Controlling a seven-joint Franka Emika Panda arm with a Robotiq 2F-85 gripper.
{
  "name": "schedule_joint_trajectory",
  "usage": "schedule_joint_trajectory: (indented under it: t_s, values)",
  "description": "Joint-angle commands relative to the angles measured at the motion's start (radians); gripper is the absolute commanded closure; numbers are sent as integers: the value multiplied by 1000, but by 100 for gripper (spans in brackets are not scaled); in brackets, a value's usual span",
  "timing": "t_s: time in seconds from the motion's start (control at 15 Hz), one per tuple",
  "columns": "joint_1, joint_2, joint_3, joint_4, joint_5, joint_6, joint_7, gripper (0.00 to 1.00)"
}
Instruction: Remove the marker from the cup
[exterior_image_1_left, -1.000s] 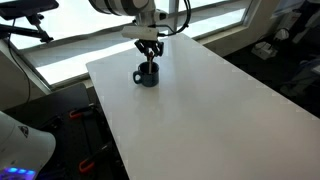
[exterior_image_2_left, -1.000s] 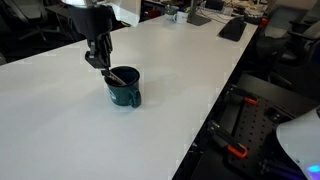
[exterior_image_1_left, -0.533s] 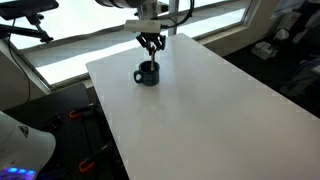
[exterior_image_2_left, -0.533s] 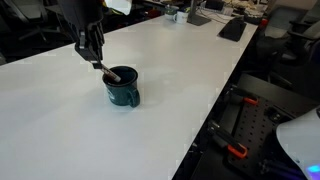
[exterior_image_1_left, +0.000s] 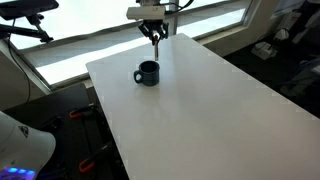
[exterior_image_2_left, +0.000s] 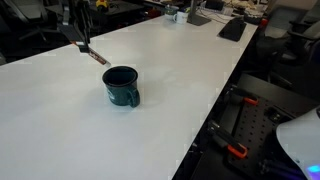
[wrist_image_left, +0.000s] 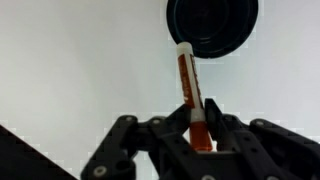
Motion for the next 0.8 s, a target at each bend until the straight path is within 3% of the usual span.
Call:
schedule_joint_trajectory:
  t_s: [0.0,0.33,0.73]
  values:
    - [-11,-62,3,27,12,-52,-28,95]
    - [-18,-33,-44,102,-41,-124,8,95]
    - [-55,111,-136,181,-116,-189,43,95]
